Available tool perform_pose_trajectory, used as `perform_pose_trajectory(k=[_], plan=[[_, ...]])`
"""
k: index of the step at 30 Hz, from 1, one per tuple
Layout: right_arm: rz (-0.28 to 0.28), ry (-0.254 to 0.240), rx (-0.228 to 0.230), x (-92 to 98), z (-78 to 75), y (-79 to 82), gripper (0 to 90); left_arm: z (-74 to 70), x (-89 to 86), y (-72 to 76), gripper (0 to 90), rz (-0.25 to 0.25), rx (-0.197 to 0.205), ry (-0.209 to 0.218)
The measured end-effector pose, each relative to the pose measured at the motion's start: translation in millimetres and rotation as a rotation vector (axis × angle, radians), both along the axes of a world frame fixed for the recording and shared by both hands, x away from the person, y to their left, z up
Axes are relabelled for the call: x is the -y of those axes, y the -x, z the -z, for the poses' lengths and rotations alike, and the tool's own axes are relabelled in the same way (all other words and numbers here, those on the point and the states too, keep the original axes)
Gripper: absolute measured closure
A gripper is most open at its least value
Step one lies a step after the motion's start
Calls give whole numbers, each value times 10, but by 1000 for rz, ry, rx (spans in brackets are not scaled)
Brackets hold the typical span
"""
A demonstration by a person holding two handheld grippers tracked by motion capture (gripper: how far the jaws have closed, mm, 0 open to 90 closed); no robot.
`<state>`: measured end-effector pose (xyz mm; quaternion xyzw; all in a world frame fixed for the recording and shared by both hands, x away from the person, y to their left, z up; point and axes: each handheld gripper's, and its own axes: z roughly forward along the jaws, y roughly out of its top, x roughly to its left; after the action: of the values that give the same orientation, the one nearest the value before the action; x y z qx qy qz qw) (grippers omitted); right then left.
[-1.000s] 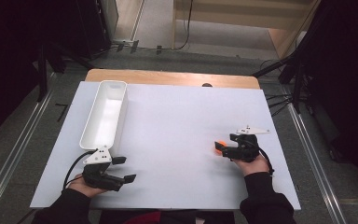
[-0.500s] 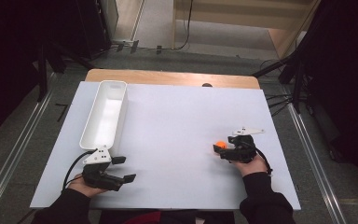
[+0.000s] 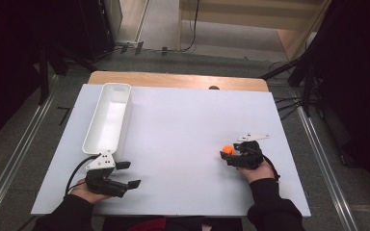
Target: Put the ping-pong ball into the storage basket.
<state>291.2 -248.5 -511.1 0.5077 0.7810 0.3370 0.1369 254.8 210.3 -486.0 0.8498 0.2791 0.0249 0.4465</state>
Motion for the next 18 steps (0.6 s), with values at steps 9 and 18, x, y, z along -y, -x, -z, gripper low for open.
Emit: perform_pose_trajectory(k=[9, 18], plan=[[-20, 13, -6, -10, 3, 9, 475, -4, -3, 1, 203, 3, 0, -3], [-26, 13, -8, -5, 4, 10, 484, -2, 1, 2, 203, 3, 3, -2]])
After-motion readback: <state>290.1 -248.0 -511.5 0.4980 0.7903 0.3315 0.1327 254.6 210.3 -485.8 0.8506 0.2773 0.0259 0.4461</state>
